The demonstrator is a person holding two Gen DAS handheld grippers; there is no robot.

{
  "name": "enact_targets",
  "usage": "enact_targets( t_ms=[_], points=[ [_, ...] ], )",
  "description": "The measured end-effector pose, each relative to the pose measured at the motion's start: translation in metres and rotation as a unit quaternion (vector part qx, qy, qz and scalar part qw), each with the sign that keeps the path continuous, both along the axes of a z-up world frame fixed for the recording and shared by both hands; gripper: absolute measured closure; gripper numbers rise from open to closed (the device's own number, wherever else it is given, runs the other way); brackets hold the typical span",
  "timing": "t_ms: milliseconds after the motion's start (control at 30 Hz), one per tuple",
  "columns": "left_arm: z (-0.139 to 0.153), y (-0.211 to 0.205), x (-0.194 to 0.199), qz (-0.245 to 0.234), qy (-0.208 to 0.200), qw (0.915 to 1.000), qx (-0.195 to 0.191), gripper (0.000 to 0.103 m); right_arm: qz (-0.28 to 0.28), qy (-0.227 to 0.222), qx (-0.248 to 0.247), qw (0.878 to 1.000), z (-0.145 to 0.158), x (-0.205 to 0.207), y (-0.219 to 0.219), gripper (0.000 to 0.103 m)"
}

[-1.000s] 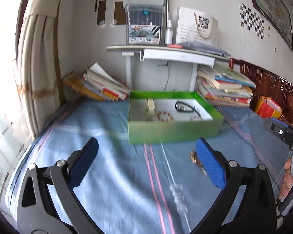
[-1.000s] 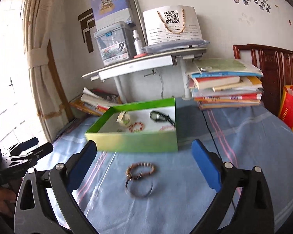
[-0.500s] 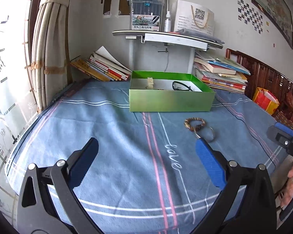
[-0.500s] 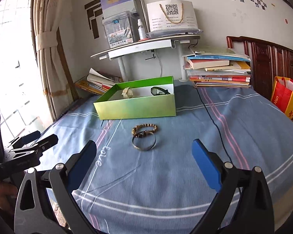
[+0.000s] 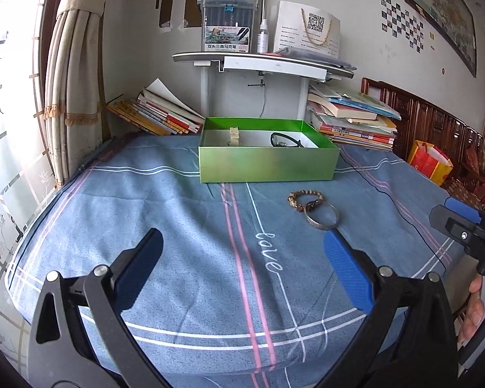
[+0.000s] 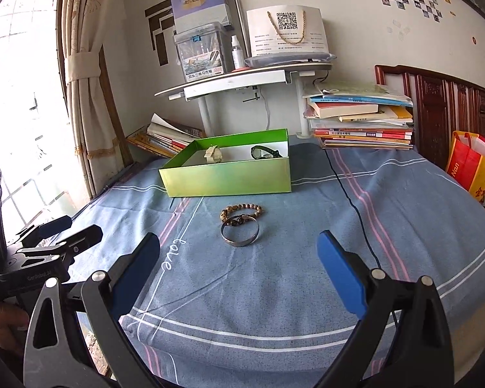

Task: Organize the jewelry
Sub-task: 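Withdraw both grippers toward the wooden bead bracelet and silver bangle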

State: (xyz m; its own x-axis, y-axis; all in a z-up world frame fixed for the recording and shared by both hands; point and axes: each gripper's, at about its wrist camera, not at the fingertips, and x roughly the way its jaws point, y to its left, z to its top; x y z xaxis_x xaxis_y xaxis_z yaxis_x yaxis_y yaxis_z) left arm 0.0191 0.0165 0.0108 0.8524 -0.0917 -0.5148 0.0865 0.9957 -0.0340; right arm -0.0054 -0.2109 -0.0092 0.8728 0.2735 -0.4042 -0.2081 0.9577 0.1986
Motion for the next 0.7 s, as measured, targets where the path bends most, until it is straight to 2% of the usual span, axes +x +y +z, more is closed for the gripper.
enact_targets(
  t_ms=[467, 700],
  points=[
    [-0.008, -0.002, 0.016, -0.003, 0.016, 0.9999, -0.003, 0.004, -0.001, 0.031, -0.004, 1.0, -0.015, 0.031, 0.0, 0.007],
    [-0.021, -0.004, 0.037, -0.007, 0.041, 0.9991, -0.005, 0.004, -0.002, 0.045, -0.001, 0.999, -0.021, 0.05, -0.001, 0.007]
  ],
)
